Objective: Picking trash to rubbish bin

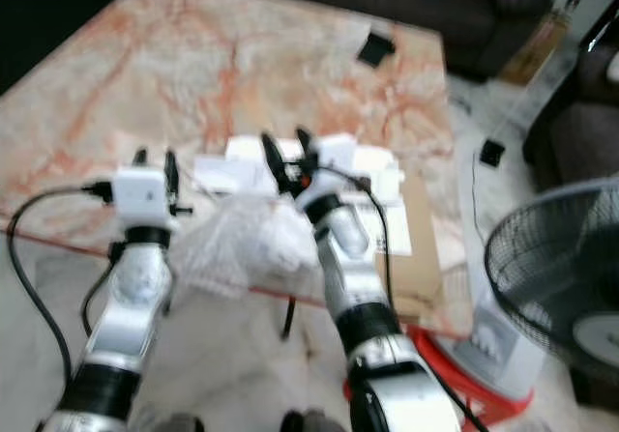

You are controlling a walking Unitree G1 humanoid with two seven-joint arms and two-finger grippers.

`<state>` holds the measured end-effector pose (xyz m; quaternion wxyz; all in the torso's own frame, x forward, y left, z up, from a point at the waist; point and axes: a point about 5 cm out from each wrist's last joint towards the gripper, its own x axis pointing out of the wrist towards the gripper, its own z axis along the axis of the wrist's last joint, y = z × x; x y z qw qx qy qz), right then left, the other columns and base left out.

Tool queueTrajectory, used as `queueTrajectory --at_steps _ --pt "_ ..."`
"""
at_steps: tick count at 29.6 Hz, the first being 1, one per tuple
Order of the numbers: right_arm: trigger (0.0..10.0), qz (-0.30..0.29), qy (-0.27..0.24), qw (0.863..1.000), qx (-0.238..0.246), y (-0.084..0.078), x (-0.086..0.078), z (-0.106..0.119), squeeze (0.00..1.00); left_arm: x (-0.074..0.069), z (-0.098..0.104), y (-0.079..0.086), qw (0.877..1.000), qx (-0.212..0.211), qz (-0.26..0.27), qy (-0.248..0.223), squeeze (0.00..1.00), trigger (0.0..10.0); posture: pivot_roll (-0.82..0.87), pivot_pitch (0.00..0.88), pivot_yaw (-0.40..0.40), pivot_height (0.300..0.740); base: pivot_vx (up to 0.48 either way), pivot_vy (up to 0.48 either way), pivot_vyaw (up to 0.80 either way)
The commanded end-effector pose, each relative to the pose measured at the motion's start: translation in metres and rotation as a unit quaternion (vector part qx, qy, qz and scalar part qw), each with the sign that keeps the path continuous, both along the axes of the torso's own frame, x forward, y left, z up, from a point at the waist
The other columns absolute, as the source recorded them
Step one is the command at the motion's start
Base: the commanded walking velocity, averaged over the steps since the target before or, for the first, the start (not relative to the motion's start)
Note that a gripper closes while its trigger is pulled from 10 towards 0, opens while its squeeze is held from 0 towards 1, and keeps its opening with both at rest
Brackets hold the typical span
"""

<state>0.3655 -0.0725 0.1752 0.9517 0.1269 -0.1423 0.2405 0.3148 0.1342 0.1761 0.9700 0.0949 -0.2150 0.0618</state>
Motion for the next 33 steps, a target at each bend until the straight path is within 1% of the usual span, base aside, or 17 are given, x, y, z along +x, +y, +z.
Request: queueTrajectory --at_steps 1,6,10,11,12,13,14,15,16,18,20,22,27,29,31,32,33 --pt "10.0 0.004 0.004 1.000 0.005 0.005 -0.001 -0.001 0.00 -0.003 0.000 0.005 1.000 0.003 0.005 0.001 0.00 10.0 0.12 0.184 -0.137 0.740 0.000 0.000 0.00" --pt "10.0 -0.003 0.010 1.000 0.015 0.008 -0.002 -0.004 0.00 -0.002 0.004 0.007 1.000 0.012 -0.002 0.001 0.00 10.0 0.12 0.164 -0.103 0.740 0.000 0.000 0.00" --pt "10.0 -0.003 0.011 1.000 0.016 0.009 -0.002 -0.005 0.00 -0.001 0.005 0.007 1.000 0.015 -0.004 0.002 0.00 10.0 0.12 0.164 -0.103 0.740 0.000 0.000 0.00" --pt "10.0 -0.003 0.011 1.000 0.015 0.008 -0.002 -0.006 0.00 0.000 0.006 0.008 1.000 0.018 0.006 0.005 0.00 10.0 0.12 0.161 -0.099 0.740 0.000 0.000 0.00" --pt "10.0 -0.003 0.011 1.000 0.015 0.008 -0.003 -0.006 0.00 0.001 0.006 0.010 1.000 0.018 0.012 0.008 0.35 10.0 0.12 0.159 -0.102 0.740 0.000 0.000 0.00" --pt "10.0 -0.004 0.012 1.000 0.015 0.007 -0.003 -0.007 0.00 0.001 0.005 0.012 1.000 0.013 0.024 0.012 1.00 10.0 0.12 0.159 -0.102 0.740 0.000 0.000 0.00" --pt "10.0 -0.004 0.013 1.000 0.014 0.006 -0.003 -0.007 0.00 0.001 0.002 0.017 0.999 -0.012 0.044 0.024 1.00 10.0 0.12 0.163 -0.105 0.740 0.000 0.000 0.00" --pt "10.0 -0.005 0.013 1.000 0.014 0.006 -0.003 -0.008 0.00 0.001 0.001 0.018 0.998 -0.019 0.047 0.027 1.00 10.0 0.12 0.163 -0.105 0.740 0.000 0.000 0.00" --pt "10.0 -0.004 0.015 1.000 0.013 0.006 -0.003 -0.008 0.00 0.000 -0.001 0.023 0.997 -0.051 0.059 0.030 1.00 10.0 0.12 0.168 -0.109 0.740 0.000 0.000 0.00" --pt "10.0 -0.004 0.015 1.000 0.012 0.006 -0.003 -0.009 0.00 0.000 -0.001 0.025 0.996 -0.059 0.062 0.032 1.00 10.0 0.12 0.168 -0.109 0.740 0.000 0.000 0.00" --pt "10.0 -0.004 0.016 1.000 0.010 0.005 -0.002 -0.009 0.00 -0.002 -0.007 0.034 0.991 -0.100 0.072 0.051 1.00 10.0 0.12 0.180 -0.112 0.740 0.000 0.000 0.00" --pt "10.0 -0.005 0.016 1.000 0.010 0.005 -0.002 -0.008 0.00 -0.001 -0.008 0.036 0.990 -0.107 0.070 0.057 1.00 10.0 0.12 0.181 -0.113 0.740 0.000 0.000 0.00" --pt "10.0 -0.004 0.014 1.000 0.012 0.006 -0.002 -0.007 0.00 -0.003 -0.009 0.043 0.983 -0.150 0.082 0.067 1.00 10.0 0.12 0.187 -0.115 0.740 0.000 0.000 0.00" --pt "10.0 -0.004 0.015 1.000 0.012 0.005 -0.002 -0.007 0.00 -0.002 -0.015 0.047 0.979 -0.168 0.079 0.089 1.00 10.0 0.12 0.191 -0.121 0.740 0.000 0.000 0.00" --pt "10.0 -0.004 0.016 1.000 0.011 0.005 -0.003 -0.008 0.00 0.000 -0.019 0.046 0.976 -0.178 0.070 0.103 1.00 10.0 0.12 0.192 -0.122 0.740 0.000 0.000 0.00" --pt "10.0 -0.004 0.016 1.000 0.011 0.005 -0.003 -0.008 0.00 0.000 -0.019 0.046 0.976 -0.178 0.070 0.103 1.00 10.0 0.12 0.192 -0.122 0.740 0.000 0.000 0.00" --pt "10.0 -0.003 0.016 1.000 0.010 0.005 -0.003 -0.008 0.00 0.003 -0.024 0.044 0.974 -0.175 0.063 0.128 1.00 10.0 0.12 0.193 -0.125 0.740 0.000 0.000 0.00"
